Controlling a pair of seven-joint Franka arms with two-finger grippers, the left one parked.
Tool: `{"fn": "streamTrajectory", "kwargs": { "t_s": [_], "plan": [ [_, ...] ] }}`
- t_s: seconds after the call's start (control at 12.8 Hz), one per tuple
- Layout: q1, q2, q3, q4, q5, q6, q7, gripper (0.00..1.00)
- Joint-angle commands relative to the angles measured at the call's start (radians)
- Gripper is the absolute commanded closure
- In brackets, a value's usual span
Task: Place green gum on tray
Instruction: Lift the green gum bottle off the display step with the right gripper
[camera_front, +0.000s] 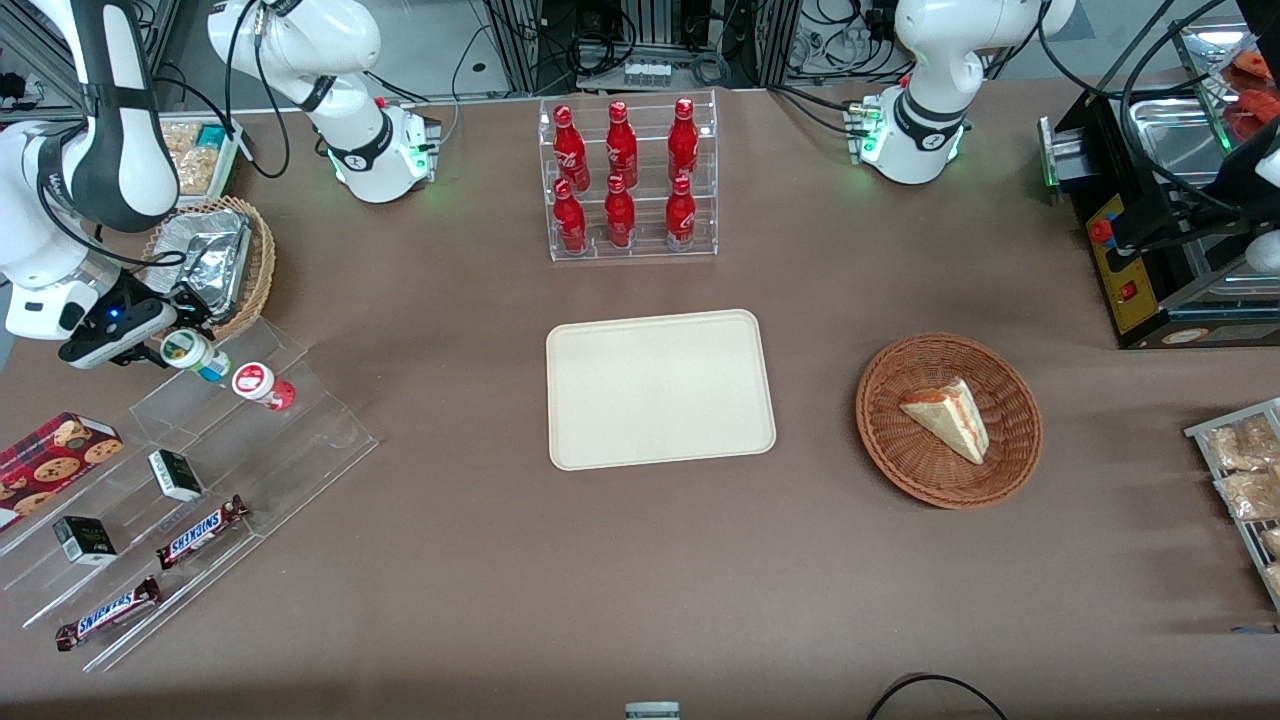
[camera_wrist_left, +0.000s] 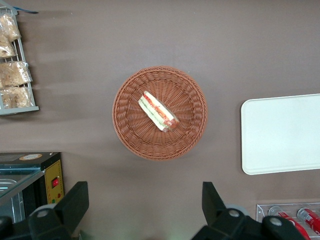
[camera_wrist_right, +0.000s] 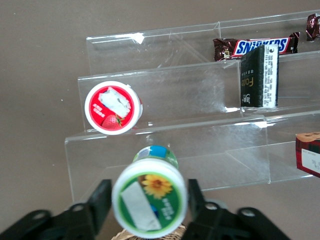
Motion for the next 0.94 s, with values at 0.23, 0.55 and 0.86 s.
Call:
{"fn": "streamTrajectory", "kwargs": {
  "t_s": [0.23, 0.55, 0.86],
  "plan": [
    [0.010, -0.002, 0.000, 0.032, -0.010, -0.021, -0.001, 1.00],
    [0.060, -0.007, 0.011, 0.228, -0.010, -0.302, 0.038, 1.00],
    [0.256, 0.012, 0.014, 0.432, -0.010, -0.555, 0.308, 1.00]
  ]
}}
